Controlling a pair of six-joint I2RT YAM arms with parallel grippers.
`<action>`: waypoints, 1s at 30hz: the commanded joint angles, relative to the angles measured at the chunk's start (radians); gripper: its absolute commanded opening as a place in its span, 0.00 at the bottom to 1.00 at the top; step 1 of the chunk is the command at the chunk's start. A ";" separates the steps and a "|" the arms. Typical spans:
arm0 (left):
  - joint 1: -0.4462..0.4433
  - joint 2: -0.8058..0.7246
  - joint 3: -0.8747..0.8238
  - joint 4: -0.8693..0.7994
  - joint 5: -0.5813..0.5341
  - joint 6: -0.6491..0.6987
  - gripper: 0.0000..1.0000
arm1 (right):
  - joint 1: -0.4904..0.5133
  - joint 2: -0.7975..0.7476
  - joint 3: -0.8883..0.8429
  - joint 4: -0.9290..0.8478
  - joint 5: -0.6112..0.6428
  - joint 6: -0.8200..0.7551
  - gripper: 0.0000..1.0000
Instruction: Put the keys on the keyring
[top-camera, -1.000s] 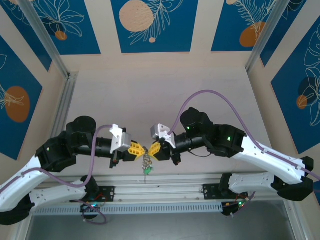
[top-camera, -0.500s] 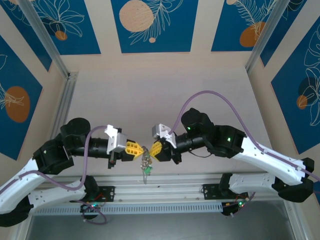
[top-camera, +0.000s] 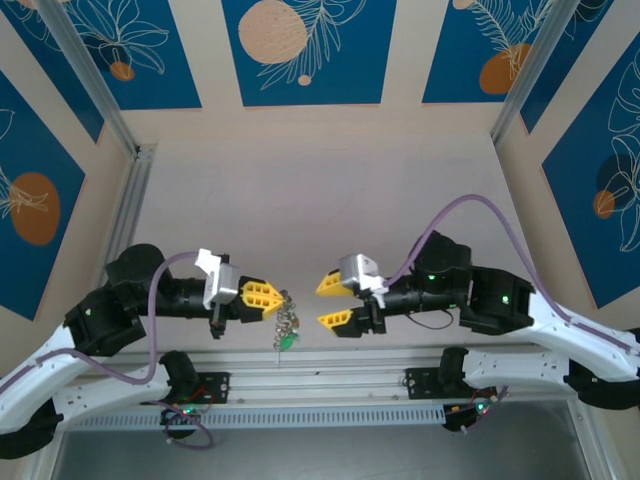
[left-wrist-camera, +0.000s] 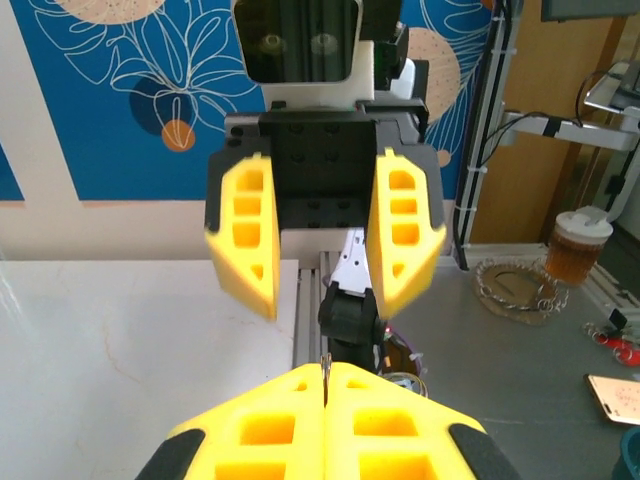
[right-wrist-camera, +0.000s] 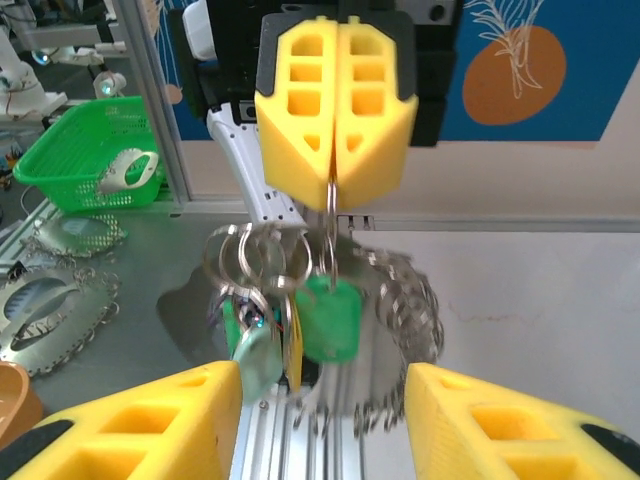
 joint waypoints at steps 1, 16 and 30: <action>-0.006 -0.007 -0.031 0.134 0.032 -0.061 0.00 | 0.026 0.048 0.023 0.062 0.030 -0.056 0.47; -0.005 -0.029 -0.097 0.235 0.060 -0.113 0.00 | 0.026 0.005 0.004 0.121 -0.001 -0.020 0.37; -0.005 -0.035 -0.078 0.200 0.066 -0.101 0.00 | 0.009 0.055 0.027 0.144 0.018 -0.002 0.29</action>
